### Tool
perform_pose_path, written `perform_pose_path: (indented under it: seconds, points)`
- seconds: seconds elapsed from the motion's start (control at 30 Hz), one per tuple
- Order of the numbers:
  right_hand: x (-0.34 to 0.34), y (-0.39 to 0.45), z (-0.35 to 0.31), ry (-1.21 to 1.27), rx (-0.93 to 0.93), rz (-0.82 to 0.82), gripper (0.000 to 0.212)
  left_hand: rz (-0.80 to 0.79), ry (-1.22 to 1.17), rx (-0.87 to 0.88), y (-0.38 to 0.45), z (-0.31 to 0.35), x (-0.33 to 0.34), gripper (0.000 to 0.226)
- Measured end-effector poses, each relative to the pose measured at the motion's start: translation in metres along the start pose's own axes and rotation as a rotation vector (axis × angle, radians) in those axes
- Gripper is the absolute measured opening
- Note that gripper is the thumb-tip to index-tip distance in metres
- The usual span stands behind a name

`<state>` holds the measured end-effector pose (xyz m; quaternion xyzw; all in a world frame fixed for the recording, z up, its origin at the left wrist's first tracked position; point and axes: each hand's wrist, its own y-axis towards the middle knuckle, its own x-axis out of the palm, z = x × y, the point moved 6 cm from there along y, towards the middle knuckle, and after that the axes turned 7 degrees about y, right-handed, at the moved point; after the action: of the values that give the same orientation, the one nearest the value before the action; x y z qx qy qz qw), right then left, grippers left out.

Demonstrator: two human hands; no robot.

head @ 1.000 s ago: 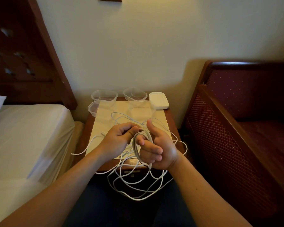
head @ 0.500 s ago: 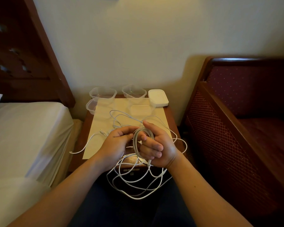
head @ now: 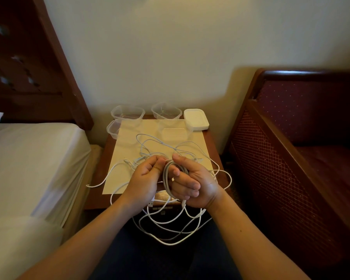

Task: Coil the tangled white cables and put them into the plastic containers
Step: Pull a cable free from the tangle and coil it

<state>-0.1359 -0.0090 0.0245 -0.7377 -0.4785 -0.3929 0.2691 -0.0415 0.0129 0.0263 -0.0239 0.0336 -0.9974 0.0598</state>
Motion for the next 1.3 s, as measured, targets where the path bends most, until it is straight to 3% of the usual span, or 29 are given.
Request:
perform_pose_path:
  seconds: [0.07, 0.17, 0.3, 0.43, 0.57, 0.67, 0.8, 0.97, 1.17, 1.3]
  points:
    - [0.001, 0.002, -0.002, -0.004, -0.018, 0.002, 0.049, 0.009, 0.021, 0.054, 0.000, 0.002, 0.000, 0.032]
    - [0.000, 0.004, -0.004, -0.013, -0.042, 0.082, 0.052, 0.053, 0.244, 0.192, 0.001, 0.007, -0.004, 0.030]
    - [-0.004, 0.005, -0.005, -0.068, -0.092, 0.307, 0.052, 0.108, 0.417, 0.269, 0.003, 0.013, -0.011, 0.027]
    - [-0.013, 0.003, -0.010, -0.176, -0.178, 0.543, 0.048, 0.068, 0.430, 0.293, 0.007, 0.014, -0.009, 0.028]
    - [-0.018, -0.010, -0.023, -0.399, -0.209, 0.717, 0.042, 0.188, 0.531, 0.339, 0.020, 0.009, -0.031, 0.022]
    - [-0.020, -0.019, -0.025, -0.344, -0.041, 0.697, 0.040, 0.213, 0.532, 0.303, 0.022, 0.003, -0.041, 0.021]
    - [-0.021, -0.024, -0.028, -0.441, 0.039, 0.702, 0.017, 0.236, 0.638, 0.369, 0.018, 0.002, -0.038, 0.021]
    - [-0.030, -0.032, -0.035, -0.524, 0.092, 0.796, 0.024, 0.294, 0.770, 0.488, 0.015, 0.009, -0.032, 0.017]
    - [-0.032, -0.028, -0.029, -0.281, -0.066, 0.812, 0.028, 0.318, 0.787, 0.503, 0.015, 0.009, -0.025, 0.020]
    - [-0.039, -0.027, -0.027, -0.443, -0.130, 0.853, 0.027, 0.273, 0.602, 0.358, 0.017, 0.002, -0.019, 0.020]
